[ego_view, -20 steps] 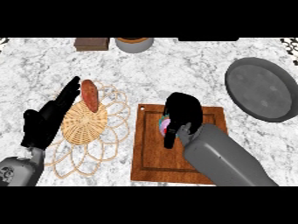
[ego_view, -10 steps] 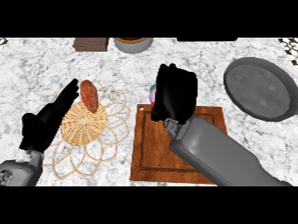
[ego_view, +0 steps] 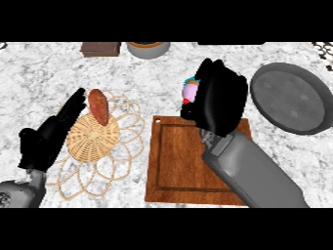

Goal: Pick the cupcake from the cutting board and place it in the pan

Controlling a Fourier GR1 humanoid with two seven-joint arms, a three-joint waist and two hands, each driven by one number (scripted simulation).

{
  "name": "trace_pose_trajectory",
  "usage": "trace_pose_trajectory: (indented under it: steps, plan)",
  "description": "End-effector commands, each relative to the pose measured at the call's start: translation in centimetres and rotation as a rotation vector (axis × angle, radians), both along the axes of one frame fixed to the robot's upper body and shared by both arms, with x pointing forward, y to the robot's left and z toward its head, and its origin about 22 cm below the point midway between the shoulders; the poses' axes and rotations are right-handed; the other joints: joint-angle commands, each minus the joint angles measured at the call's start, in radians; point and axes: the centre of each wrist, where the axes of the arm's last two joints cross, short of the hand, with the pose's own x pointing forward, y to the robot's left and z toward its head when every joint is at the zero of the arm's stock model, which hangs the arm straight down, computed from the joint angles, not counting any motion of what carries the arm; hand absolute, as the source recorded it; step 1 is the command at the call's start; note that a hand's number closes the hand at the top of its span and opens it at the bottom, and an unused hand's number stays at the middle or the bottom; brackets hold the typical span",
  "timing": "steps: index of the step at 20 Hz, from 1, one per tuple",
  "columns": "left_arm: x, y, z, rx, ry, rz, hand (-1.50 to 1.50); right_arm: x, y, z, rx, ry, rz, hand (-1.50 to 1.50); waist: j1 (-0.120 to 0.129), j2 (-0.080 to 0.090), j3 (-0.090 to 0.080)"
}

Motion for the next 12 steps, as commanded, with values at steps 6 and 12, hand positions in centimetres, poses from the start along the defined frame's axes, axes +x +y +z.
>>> trace_pose_trajectory:
  steps: [6,12]
  plan:
    - [-0.1,-1.2,1.2,-0.005,-0.007,-0.020,0.00,2.5,-7.9,-3.5,0.205,-0.122,-0.203,1.50,0.019,0.008,0.001]
    - [1.0,-0.7,1.8,0.016,-0.013,-0.031,0.00,5.4,-15.0,-5.4,0.132,-0.136,-0.309,1.50,0.018,0.010,0.001]
